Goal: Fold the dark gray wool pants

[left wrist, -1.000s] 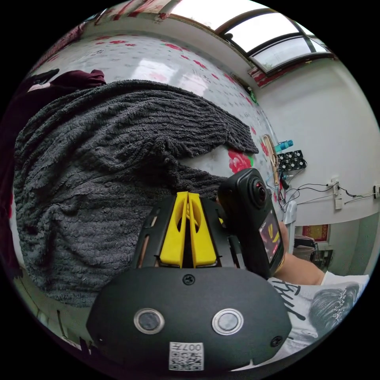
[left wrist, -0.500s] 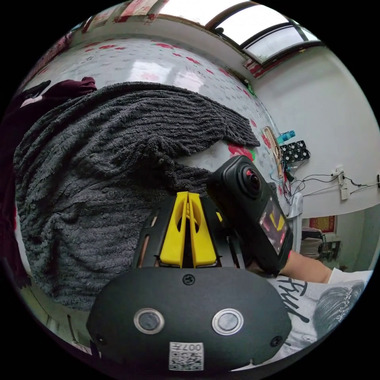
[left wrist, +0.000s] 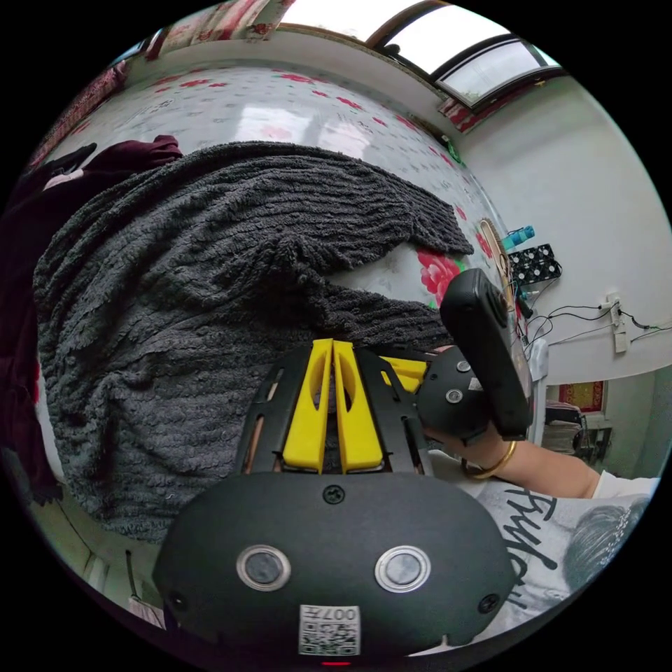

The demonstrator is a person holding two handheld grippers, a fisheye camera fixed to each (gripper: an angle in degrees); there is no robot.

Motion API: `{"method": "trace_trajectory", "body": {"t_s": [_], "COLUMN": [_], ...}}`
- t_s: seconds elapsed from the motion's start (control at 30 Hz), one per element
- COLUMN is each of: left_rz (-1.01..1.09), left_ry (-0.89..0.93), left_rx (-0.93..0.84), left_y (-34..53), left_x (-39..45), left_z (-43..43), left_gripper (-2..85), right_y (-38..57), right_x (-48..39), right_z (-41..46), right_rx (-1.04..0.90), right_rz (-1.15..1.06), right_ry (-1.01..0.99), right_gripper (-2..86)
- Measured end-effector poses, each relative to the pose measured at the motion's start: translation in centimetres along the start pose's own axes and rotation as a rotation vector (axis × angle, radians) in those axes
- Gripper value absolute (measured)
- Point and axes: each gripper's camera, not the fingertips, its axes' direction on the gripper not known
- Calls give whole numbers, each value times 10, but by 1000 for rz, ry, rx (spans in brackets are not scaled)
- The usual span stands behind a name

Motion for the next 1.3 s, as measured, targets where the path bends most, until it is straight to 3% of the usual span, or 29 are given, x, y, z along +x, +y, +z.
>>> {"method": "trace_trajectory", "body": {"t_s": [0.33,0.57,0.7,0.83,1.0,1.1,1.27,1.3], "left_rz": [-31,-94,-145,-182,-174,-179,-207,-226], "left_ry": [-48,-240,-435,-494,-574,-675,-784,-790], "left_rx": [-7,116,181,169,54,-73,-65,-71], "left_y": [-4,-10,-26,-59,-118,-144,-184,-197], "left_x": [0,-45,-95,-135,-165,-175,-179,-184], "left_z": [-1,-52,-99,-111,-68,-30,-23,-25], "left_gripper": [-10,-8,0,42,62,41,-3,-6], "right_y": [2,3,26,29,21,0,-39,-37], "right_x": [-24,0,64,191,303,336,356,346], "right_z": [-26,-57,-112,-154,-178,-186,-164,-172], "right_rx": [71,124,338,345,300,275,140,217], "right_rz": [-163,-147,-3,355,626,667,642,575], "right_ry": [99,-51,107,183,245,268,205,260], "right_gripper": [-1,21,60,94,101,98,91,90]}}
